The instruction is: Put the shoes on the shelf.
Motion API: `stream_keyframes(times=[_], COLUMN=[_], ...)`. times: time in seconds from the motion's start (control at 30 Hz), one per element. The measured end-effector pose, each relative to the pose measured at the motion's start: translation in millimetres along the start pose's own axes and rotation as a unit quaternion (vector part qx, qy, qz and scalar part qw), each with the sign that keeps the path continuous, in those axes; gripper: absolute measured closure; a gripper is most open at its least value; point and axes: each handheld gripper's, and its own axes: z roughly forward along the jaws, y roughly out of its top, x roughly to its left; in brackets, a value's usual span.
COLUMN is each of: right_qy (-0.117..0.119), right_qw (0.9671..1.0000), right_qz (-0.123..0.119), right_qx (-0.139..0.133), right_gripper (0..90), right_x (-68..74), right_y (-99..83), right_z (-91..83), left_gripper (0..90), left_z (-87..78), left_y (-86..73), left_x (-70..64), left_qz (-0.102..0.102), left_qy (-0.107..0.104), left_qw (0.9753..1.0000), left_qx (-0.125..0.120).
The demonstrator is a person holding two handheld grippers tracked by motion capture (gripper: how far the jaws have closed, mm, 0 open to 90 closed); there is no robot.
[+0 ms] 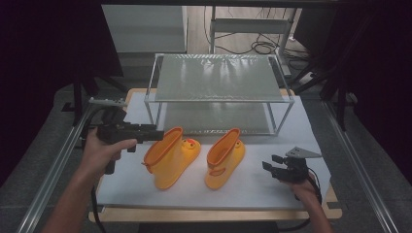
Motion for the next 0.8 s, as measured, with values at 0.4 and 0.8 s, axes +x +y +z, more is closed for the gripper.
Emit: stream_keyframes(times=[0.4, 0.8], right_qy=[0.002, -0.001], right_qw=[1.0000, 1.0000], right_qz=[-0.003, -0.001], right_qx=[0.006, 0.007], right_gripper=[44.7, 44.8], right_x=[0.0, -1.5], right_y=[0.4, 0.0], right_z=[1.8, 0.9], left_gripper=[46.0, 46.4], left_z=[25.6, 54.9], left_y=[22.6, 35.6], left_x=[-15.9, -28.8], left_qz=[0.008, 0.023], left_qy=[-0.018, -0.026], left_qw=[0.9994, 0.9971], left_qx=[0.028, 0.067])
